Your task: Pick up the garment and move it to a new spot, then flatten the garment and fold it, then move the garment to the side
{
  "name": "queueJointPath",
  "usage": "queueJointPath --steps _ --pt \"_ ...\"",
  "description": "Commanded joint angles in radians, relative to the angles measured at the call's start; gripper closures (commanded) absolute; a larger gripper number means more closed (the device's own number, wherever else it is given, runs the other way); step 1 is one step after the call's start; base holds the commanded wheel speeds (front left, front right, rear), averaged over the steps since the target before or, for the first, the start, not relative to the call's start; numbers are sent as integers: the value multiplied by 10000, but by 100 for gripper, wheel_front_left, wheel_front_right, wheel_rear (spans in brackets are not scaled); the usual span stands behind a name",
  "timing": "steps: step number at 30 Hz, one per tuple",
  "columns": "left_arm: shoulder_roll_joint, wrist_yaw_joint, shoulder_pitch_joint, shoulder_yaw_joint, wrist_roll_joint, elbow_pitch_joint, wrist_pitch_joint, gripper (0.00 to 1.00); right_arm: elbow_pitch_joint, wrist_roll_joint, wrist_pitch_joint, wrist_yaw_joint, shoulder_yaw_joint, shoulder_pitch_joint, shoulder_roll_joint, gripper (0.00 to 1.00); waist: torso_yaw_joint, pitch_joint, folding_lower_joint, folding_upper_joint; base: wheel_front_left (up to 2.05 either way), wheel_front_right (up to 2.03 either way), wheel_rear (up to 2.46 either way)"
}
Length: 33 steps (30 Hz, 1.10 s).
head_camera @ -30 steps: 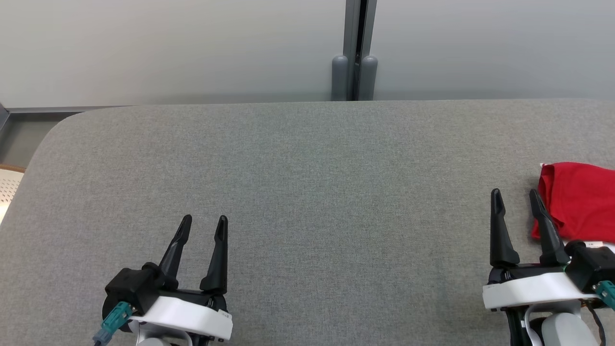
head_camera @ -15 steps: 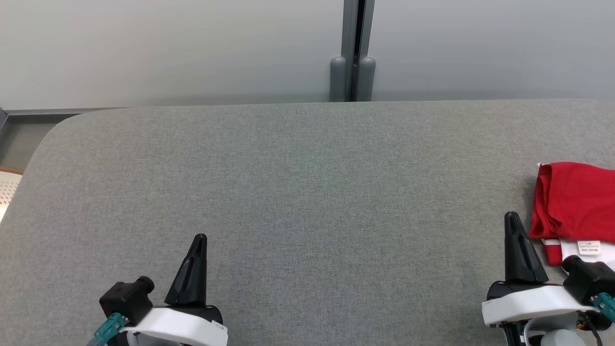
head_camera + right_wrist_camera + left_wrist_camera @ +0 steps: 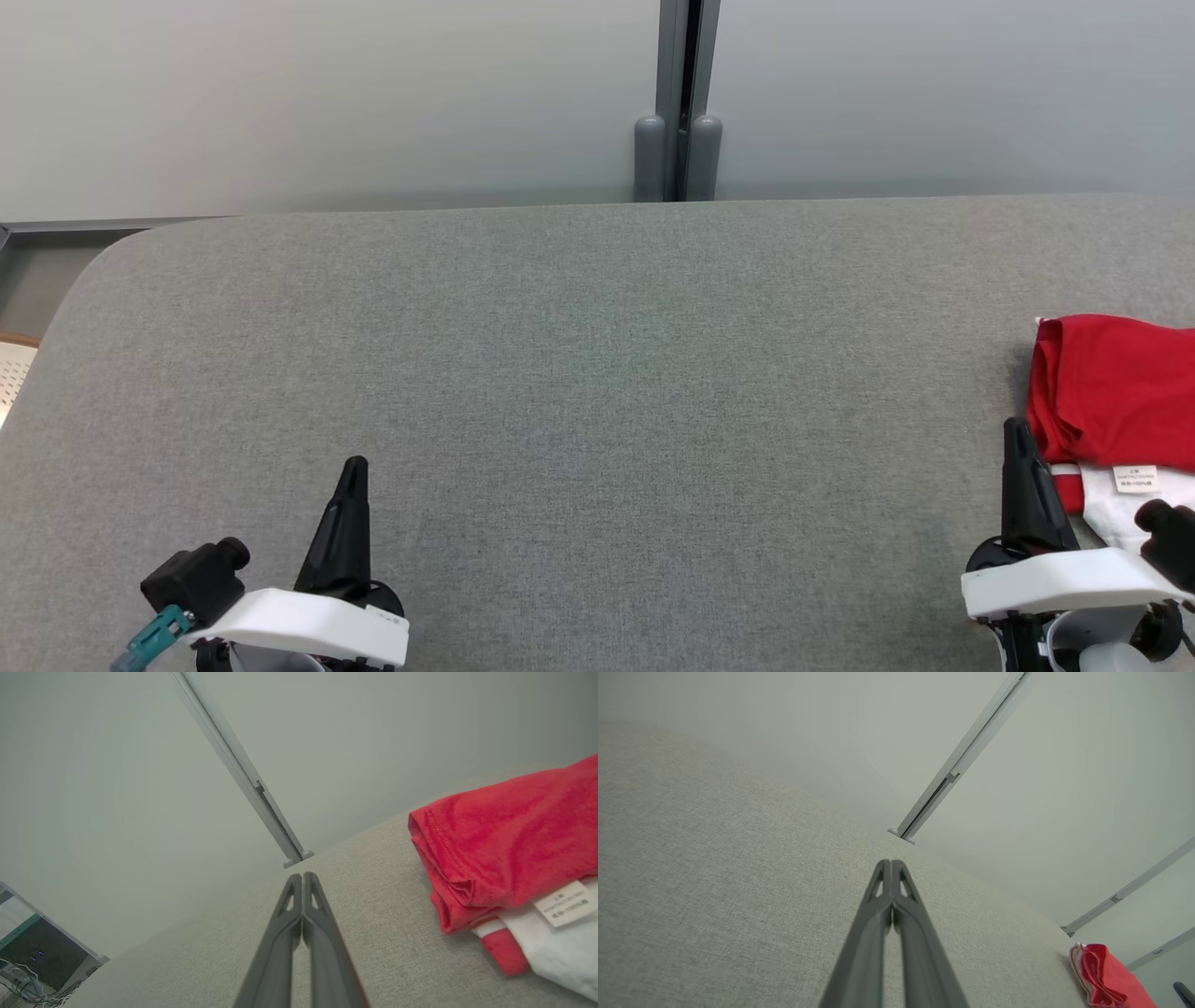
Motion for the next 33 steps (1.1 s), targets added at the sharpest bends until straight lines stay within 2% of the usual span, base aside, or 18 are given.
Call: queueJointPath --steps 1,20,33 --pt "87 -61 -312 109 -370 -125 81 100 -189 419 100 0 -45 -178 -41 100 -9 -7 0 -1 0 0 0" --pt "182 -141 -447 562 -2820 -103 734 100 -208 3145 828 1 -298 -199 -54 100 -126 -98 0 -1 0 0 0" --pt "205 -180 -511 834 -4112 -86 1110 100 -214 4611 1232 1 -436 -210 -61 100 -201 -156 0 -1 0 0 0"
